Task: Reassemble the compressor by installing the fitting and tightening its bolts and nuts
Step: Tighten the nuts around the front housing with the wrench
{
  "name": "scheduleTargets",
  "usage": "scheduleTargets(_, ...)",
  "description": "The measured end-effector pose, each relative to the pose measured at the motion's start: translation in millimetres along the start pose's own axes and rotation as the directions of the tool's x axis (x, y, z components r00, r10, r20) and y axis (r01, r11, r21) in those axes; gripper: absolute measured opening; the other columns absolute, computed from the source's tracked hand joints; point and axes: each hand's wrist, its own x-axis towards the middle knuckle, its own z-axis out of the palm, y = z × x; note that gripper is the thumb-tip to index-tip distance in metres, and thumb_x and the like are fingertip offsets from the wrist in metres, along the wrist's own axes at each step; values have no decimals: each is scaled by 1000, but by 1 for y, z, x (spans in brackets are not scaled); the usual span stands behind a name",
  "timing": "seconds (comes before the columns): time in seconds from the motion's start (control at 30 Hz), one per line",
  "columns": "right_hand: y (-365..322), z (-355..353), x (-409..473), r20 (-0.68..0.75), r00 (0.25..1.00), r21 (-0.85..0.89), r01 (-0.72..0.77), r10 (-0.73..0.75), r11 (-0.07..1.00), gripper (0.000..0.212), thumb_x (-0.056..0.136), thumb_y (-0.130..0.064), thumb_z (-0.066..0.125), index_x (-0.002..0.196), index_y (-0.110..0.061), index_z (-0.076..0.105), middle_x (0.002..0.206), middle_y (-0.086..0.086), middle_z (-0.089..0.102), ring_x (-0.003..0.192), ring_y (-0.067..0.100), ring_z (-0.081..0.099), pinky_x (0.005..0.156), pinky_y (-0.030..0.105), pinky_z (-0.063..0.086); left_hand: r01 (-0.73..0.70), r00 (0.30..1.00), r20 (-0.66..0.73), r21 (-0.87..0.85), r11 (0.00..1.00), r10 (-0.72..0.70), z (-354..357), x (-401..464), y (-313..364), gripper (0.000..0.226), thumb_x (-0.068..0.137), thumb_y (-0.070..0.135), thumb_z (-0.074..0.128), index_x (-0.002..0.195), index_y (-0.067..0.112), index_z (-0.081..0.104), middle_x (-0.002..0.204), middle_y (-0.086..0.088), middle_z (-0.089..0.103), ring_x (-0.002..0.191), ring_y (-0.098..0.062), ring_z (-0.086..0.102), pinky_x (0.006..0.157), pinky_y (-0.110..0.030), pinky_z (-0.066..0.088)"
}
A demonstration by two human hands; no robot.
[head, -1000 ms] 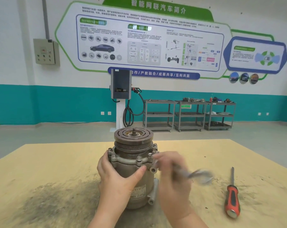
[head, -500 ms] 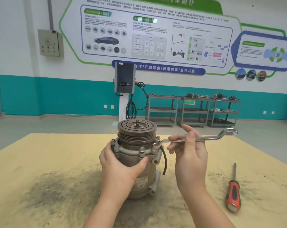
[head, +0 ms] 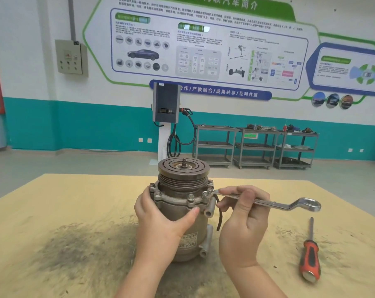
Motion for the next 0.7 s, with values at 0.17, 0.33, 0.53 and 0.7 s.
scheduleTargets(0.17,0,-7,-6,205,958,-102,226,-202,969,20,102,-38,43,101,-30,61,92,-2,64,83,9,63,77,21,49,35,999,9,83,996,-36,3,0,-1,137,40,81,68,152,30,6,151,13,12,140,-19,29,111,-38,30)
scheduleTargets(0.33,-7,1,-16,412,862,-180,396,-297,900,22,103,-31,45,98,-14,58,96,-3,62,87,15,62,77,25,52,54,999,-11,73,996,-53,5,0,0,153,24,95,56,153,29,6,150,16,10,141,-25,31,110,-46,36)
scheduleTargets(0.53,-27,-2,14,158,986,19,-46,43,999,16,103,-24,34,107,-33,46,82,4,68,59,11,61,59,18,50,45,996,-80,49,998,-41,5,-3,3,131,41,68,76,150,21,20,148,3,24,138,-18,29,107,-31,28)
scheduleTargets(0.7,-7,-14,38,-17,873,179,-477,487,860,24,104,-4,31,110,-25,40,65,5,68,46,14,54,49,24,47,82,960,-277,198,977,-24,19,-24,22,121,44,59,84,141,7,32,142,-13,34,126,-27,30,105,-44,30)
